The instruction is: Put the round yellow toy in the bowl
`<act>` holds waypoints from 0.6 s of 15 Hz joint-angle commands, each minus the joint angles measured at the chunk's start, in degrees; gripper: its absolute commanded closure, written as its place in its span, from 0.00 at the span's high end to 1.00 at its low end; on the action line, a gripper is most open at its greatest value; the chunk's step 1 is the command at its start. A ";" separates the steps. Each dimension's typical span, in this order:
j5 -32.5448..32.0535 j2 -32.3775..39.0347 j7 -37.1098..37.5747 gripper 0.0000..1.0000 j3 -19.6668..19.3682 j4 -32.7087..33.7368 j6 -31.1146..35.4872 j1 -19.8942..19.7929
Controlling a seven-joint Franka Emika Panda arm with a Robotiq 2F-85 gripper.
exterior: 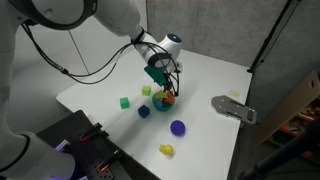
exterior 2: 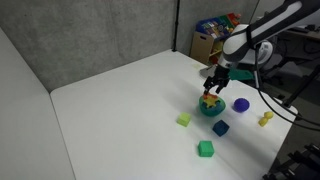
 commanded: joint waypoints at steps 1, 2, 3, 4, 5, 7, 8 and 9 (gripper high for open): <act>-0.07 -7.27 -0.97 1.00 -0.04 -3.25 -5.83 -0.40; -0.41 -9.08 -0.68 1.00 -0.55 -3.93 -6.98 -0.03; -1.02 -10.90 0.00 1.00 -1.24 -4.62 -8.10 0.46; -1.50 -12.82 0.40 1.00 -1.86 -5.41 -9.01 0.78; -2.46 -14.90 1.19 1.00 -2.74 -6.51 -9.28 1.29; -5.63 -19.14 1.84 1.00 -4.56 -8.98 -10.21 2.08; -6.72 -21.09 1.68 1.00 -5.14 -10.13 -10.88 2.12; -8.01 -23.23 1.51 1.00 -5.77 -11.43 -11.85 2.12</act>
